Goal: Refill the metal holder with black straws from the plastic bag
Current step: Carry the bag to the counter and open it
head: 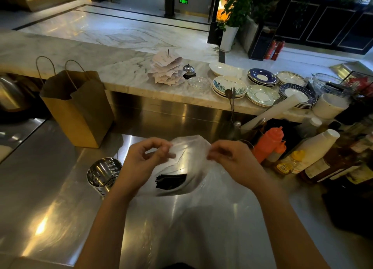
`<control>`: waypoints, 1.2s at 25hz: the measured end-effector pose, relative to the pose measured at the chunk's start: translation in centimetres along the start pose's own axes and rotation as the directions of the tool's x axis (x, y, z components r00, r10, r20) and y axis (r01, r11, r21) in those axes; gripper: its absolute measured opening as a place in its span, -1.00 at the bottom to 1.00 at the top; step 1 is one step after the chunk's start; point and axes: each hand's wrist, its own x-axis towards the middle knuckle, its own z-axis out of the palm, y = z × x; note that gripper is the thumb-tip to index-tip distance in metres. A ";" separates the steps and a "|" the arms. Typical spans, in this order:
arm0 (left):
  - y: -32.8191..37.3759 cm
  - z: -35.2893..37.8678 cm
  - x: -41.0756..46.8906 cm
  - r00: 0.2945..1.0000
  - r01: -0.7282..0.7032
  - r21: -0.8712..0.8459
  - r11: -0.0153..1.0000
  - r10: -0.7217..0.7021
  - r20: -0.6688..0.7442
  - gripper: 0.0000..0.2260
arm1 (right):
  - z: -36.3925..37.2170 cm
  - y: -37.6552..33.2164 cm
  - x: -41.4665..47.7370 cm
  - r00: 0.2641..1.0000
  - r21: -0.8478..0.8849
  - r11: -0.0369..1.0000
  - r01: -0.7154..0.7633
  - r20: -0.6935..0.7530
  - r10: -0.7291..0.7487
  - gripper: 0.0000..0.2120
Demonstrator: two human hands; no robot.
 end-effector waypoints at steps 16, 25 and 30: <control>-8.9 7.8 -2.4 0.764 0.479 -0.830 0.285 -0.600 0.236 -0.17 | 0.9 -6.0 -0.8 0.930 0.041 0.998 0.044 -0.368 -0.026 -0.93; -7.9 7.5 -2.0 0.746 0.554 -0.744 0.374 -0.620 0.243 -0.10 | 2.8 -6.4 -0.7 0.848 0.009 0.989 0.149 -0.516 -0.123 -0.94; -7.9 7.1 -2.7 0.845 0.474 -0.715 0.514 -0.494 0.205 -0.09 | 2.5 -6.3 -0.5 0.869 0.043 0.986 0.161 -0.479 -0.121 -0.94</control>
